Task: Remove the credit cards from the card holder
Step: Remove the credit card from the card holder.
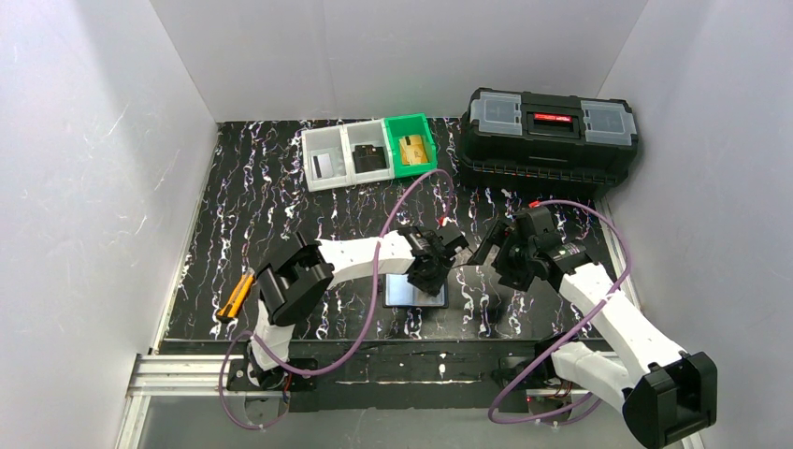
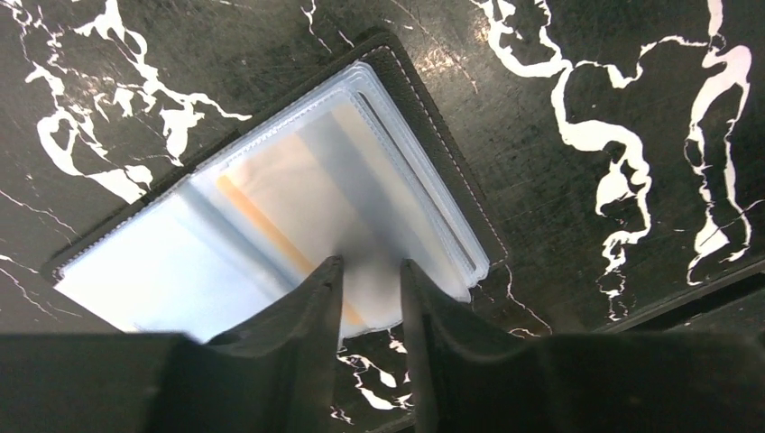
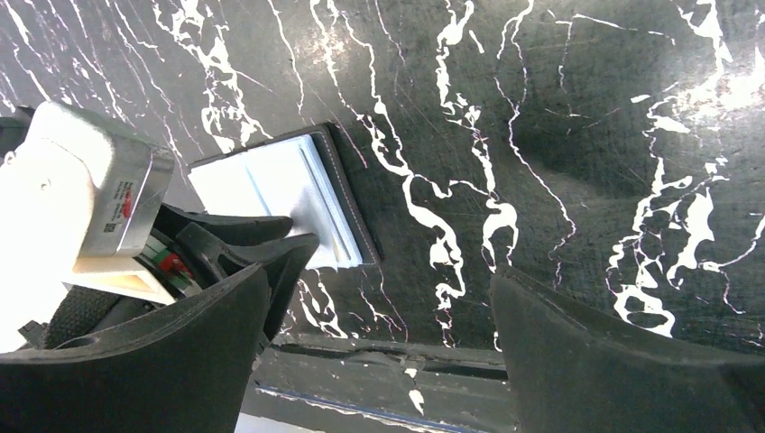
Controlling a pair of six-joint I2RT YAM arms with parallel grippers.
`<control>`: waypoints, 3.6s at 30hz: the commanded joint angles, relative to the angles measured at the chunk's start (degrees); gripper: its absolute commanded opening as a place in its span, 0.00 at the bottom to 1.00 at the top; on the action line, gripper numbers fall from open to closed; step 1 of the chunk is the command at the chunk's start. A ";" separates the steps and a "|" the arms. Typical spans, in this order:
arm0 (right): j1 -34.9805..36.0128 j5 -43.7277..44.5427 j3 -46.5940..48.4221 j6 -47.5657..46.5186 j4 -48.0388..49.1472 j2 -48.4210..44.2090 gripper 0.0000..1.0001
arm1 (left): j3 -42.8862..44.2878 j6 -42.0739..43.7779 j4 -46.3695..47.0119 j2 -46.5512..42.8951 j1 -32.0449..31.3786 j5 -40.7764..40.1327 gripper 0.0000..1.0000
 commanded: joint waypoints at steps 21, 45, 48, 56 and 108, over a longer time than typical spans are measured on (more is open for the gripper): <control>0.90 -20.24 -9.21 6.30 23.02 7.05 0.61 | -9.64 -5.43 7.69 -1.17 9.09 17.50 0.00; 8.50 -22.26 -8.11 9.32 31.16 22.56 0.43 | -12.81 -7.66 10.62 0.01 13.28 25.91 0.00; 8.68 -21.94 -8.19 9.18 31.27 23.22 0.43 | -12.96 -7.65 10.85 0.12 13.33 26.34 0.00; 9.35 -21.33 -7.65 8.94 32.12 26.01 0.42 | -12.55 -7.26 10.44 -1.83 13.34 26.63 0.00; 19.16 -9.44 6.36 4.60 18.68 33.35 0.44 | -18.15 -2.96 2.55 -8.82 15.88 13.81 0.00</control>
